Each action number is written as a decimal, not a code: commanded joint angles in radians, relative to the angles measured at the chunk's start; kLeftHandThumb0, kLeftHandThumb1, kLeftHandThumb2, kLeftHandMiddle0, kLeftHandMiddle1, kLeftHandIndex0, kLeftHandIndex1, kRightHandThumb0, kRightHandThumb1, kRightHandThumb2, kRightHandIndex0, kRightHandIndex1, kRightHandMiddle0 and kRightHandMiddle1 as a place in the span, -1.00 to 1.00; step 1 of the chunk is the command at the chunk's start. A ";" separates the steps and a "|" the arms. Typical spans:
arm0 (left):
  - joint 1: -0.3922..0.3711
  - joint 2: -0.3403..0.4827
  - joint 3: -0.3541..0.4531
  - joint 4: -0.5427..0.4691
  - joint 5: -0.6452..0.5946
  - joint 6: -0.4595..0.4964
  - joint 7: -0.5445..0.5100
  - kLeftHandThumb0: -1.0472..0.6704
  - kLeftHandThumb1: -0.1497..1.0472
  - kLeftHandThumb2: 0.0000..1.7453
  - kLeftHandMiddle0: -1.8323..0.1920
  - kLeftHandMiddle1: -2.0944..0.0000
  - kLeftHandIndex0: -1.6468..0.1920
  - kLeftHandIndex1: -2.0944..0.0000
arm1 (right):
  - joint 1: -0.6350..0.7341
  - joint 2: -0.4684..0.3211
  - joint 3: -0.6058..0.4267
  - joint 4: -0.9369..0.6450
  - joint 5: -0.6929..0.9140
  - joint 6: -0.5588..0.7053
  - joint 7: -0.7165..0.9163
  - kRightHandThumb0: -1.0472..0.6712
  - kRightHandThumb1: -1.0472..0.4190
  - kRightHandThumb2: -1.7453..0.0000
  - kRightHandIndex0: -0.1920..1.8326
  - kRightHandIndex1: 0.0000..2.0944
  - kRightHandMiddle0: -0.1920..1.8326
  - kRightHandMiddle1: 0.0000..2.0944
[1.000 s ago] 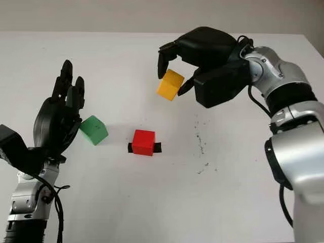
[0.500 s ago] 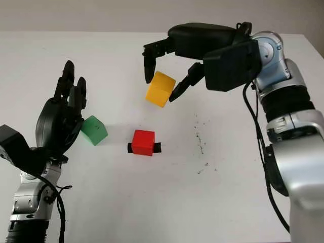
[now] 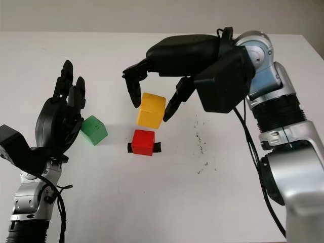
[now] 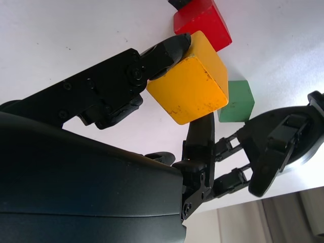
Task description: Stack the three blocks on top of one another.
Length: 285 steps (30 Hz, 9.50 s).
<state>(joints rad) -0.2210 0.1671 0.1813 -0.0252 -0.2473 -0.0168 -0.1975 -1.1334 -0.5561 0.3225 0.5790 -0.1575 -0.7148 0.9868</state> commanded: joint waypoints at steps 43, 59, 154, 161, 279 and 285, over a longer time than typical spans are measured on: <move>0.015 -0.017 -0.003 -0.003 0.008 -0.035 0.018 -0.67 1.00 -0.38 1.00 1.00 1.00 1.00 | -0.086 0.096 0.074 0.218 -0.161 -0.166 -0.080 -0.22 -0.87 0.94 -0.53 -0.96 -0.46 0.44; 0.024 -0.019 -0.007 -0.007 0.010 -0.042 0.017 -0.66 1.00 -0.38 1.00 1.00 1.00 1.00 | -0.061 0.102 0.080 0.231 -0.147 -0.178 -0.080 -0.23 -0.87 0.94 -0.53 -0.95 -0.46 0.46; 0.044 0.222 0.072 -0.170 0.070 0.081 -0.060 -0.65 1.00 -0.57 0.94 0.95 0.93 0.96 | 0.509 0.264 -0.422 -0.044 0.325 0.560 -0.581 -0.71 -1.00 0.11 -1.00 -1.00 -1.00 -1.00; 0.017 0.393 0.086 -0.182 0.222 0.028 -0.094 -0.48 0.97 -0.90 0.37 0.79 0.38 0.71 | 0.544 0.298 -0.445 -0.095 0.345 0.556 -0.621 -0.72 -1.00 0.11 -1.00 -1.00 -1.00 -1.00; -0.846 0.495 -0.433 -0.096 0.659 0.487 -0.714 -0.25 0.99 -0.93 0.62 0.94 0.58 -0.70 | 0.605 0.379 -0.453 -0.184 0.372 0.621 -0.657 -0.51 -1.00 0.28 -1.00 -1.00 -1.00 -1.00; -0.813 0.409 -0.459 -0.215 0.721 0.718 -0.646 -0.21 1.00 -0.89 0.58 0.94 0.47 -0.49 | 0.597 0.388 -0.449 -0.163 0.368 0.612 -0.665 -0.52 -1.00 0.29 -1.00 -1.00 -1.00 -1.00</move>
<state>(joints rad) -1.0428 0.5892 -0.2698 -0.2095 0.4658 0.6734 -0.8556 -0.5391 -0.1753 -0.1235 0.4080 0.2113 -0.0890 0.3234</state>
